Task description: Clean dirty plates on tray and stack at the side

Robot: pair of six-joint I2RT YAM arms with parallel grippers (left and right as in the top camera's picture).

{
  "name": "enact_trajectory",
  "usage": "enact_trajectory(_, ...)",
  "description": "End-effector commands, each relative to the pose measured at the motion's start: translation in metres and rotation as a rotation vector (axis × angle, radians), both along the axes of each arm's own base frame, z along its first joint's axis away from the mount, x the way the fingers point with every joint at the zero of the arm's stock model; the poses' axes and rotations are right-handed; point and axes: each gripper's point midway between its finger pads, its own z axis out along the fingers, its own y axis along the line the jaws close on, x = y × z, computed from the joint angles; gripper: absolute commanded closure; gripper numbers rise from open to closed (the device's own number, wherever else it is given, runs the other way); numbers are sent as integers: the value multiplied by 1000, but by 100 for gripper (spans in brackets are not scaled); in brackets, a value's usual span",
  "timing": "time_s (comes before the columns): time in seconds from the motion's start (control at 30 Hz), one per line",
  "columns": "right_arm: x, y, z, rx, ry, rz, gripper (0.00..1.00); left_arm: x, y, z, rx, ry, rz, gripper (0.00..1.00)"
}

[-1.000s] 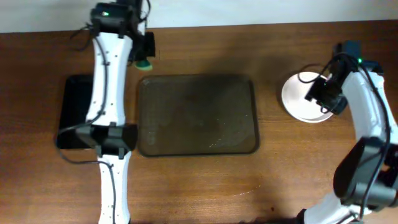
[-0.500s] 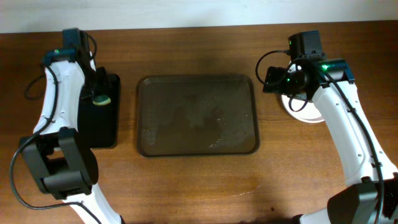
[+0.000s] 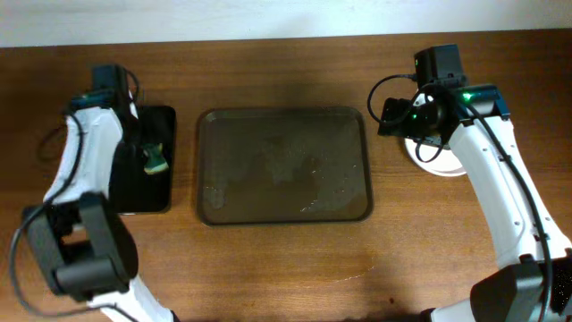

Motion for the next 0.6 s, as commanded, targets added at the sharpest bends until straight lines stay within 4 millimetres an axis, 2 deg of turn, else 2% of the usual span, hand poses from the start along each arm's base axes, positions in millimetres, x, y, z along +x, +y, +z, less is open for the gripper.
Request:
enact_trajectory(0.0,-6,3,73,13,-166,16,9,3,1,135,51,-321,3,1)
enact_trajectory(0.03,-18,1,92,13,-201,17,9,-4,0,157,61,-374,3,1)
enact_trajectory(0.07,-30,-1,105,15,-226,16,9,-8,-1,169,66,-404,3,1)
enact_trajectory(0.1,-40,-2,113,13,-241,14,9,-10,-1,174,68,-414,3,1)
enact_trajectory(0.17,-71,-7,136,7,-286,26,8,-10,-1,175,68,-416,3,1)
enact_trajectory(0.23,-119,-12,152,8,-303,28,2,-10,-1,174,67,-416,3,1)
enact_trajectory(0.27,-146,-14,158,15,-306,32,2,-10,-1,174,68,-416,3,1)
enact_trajectory(0.3,-153,-15,163,17,-329,32,2,-10,-1,174,68,-416,3,1)
enact_trajectory(0.37,-162,-16,170,21,-364,31,2,-10,-1,174,68,-416,3,1)
enact_trajectory(0.43,-166,-21,166,-7,-342,19,2,-10,-1,174,68,-416,3,1)
enact_trajectory(0.5,-157,-29,155,-55,-324,-7,2,-10,-1,174,67,-416,3,1)
enact_trajectory(0.57,-134,-32,148,-81,-422,-14,2,-10,-1,174,68,-416,3,1)
